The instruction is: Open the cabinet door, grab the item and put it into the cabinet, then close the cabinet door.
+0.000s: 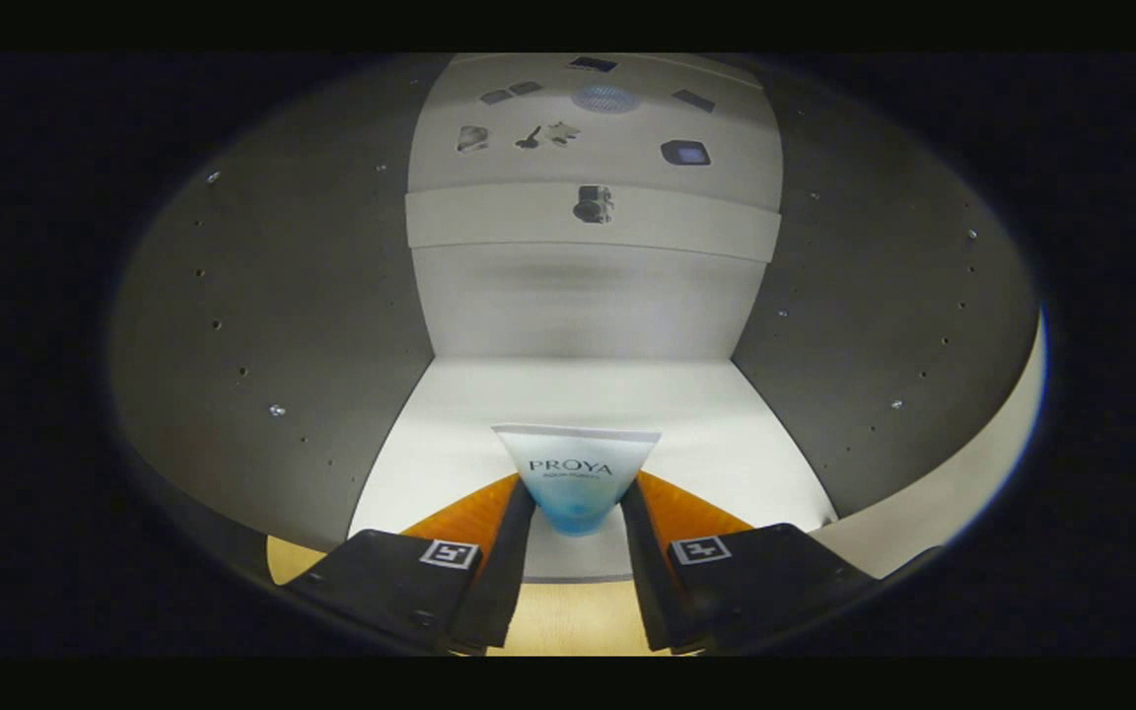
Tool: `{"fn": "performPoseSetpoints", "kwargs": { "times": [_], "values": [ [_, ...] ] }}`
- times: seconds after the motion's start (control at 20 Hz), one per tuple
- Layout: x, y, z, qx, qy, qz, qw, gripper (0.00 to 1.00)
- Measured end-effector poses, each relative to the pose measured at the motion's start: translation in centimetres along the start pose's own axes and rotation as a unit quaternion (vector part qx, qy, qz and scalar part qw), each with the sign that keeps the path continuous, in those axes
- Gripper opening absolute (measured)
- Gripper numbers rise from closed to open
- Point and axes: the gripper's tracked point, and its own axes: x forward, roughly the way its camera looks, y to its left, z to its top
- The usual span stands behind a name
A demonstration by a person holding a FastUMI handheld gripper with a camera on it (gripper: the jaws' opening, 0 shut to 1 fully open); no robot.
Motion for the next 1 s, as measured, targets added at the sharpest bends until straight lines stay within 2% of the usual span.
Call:
{"fn": "performPoseSetpoints", "kwargs": {
  "times": [0.1,0.2,0.25,0.45,0.5,0.7,1.0],
  "values": [
    [0.0,-0.1,0.2,0.007,-0.007,-0.002,1.000,0.60],
    [-0.5,-0.2,0.3,0.009,-0.017,-0.004,1.000,0.78],
    [-0.7,-0.2,0.5,0.009,-0.028,-0.005,1.000,0.83],
    [-3.3,-0.3,0.9,0.011,-0.063,-0.009,0.998,0.93],
    [-4.3,-0.3,0.9,0.012,-0.074,-0.007,0.997,1.00],
    [-8.9,-0.1,0.0,0.020,-0.122,-0.003,0.992,0.99],
    [-16.3,-0.9,-3.9,0.050,-0.179,-0.001,0.983,0.98]
  ]
}}
